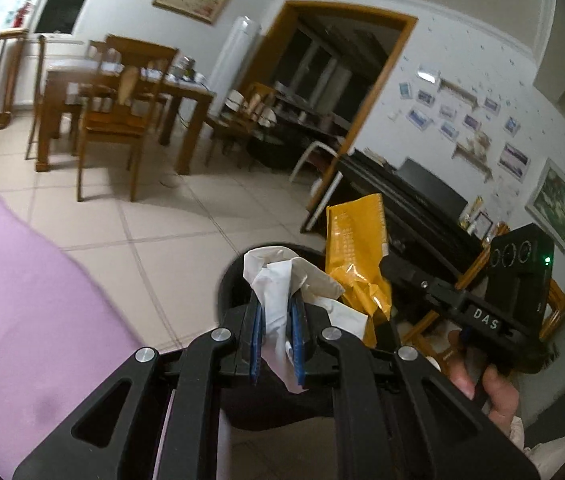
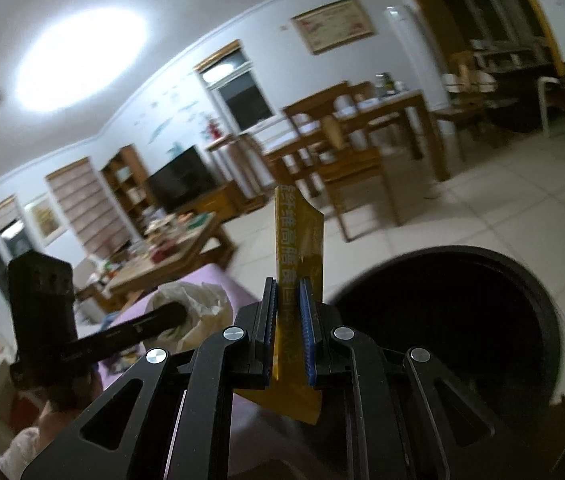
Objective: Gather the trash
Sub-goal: 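Carry the tissue and yellow bag to the black bin and open both grippers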
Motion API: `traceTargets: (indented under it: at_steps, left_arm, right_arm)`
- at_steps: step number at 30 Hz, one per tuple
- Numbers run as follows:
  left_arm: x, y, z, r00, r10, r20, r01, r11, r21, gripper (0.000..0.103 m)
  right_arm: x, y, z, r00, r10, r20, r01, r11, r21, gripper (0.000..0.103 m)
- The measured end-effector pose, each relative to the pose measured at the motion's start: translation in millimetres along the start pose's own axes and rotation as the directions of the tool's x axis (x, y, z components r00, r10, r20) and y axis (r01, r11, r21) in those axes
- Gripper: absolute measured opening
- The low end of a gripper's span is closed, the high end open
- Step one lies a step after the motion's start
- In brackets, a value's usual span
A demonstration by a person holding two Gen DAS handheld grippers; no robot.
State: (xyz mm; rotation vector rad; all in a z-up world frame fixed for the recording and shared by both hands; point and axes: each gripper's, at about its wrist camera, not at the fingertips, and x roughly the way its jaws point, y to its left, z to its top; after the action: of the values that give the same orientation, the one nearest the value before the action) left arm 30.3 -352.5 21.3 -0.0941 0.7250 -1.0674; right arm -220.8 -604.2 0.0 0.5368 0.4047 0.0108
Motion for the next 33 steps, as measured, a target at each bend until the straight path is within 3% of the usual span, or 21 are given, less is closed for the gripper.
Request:
traceTargets:
  at_steps: [10,24,26,27,28,33]
  left_arm:
    - [58,-25,-17,0.994,-0.025,-0.106,0.028,0.999,0.025,0.013]
    - [83,-36,-18,0.986,0.000,-0.167,0.006,0.999,0.037,0.016]
    - [84,-39,-17,0.984,0.011,-0.176,-0.003,0.999,0.045,0.032]
    - [83,-40,-15,0.985,0.019,-0.174,-0.010,0.999,0.050,0.062]
    - [78,-42,-14,0.988,0.037,-0.148,-0.028,0.998,0.059,0.087]
    - [56,-49,-11,0.994,0.061,-0.089,-0.052,0.993,0.101,0.091]
  right_arm:
    - [-12,-84,-22,0.996,-0.091,-0.015,0.092,0.991,0.096,0.012]
    - [5,-92,-39,0.994,-0.105,-0.033,0.109,0.981,0.162,0.013]
    - [8,-94,-43,0.994,-0.100,-0.045,0.107,0.977,0.186,0.029]
    - [9,-88,-40,0.994,-0.102,-0.044,0.108,0.975,0.196,0.055]
    - [8,-89,-41,0.994,-0.106,-0.038,0.112,0.972,0.205,0.069]
    - [3,-83,-46,0.994,-0.103,-0.023,0.106,0.974,0.199,0.069]
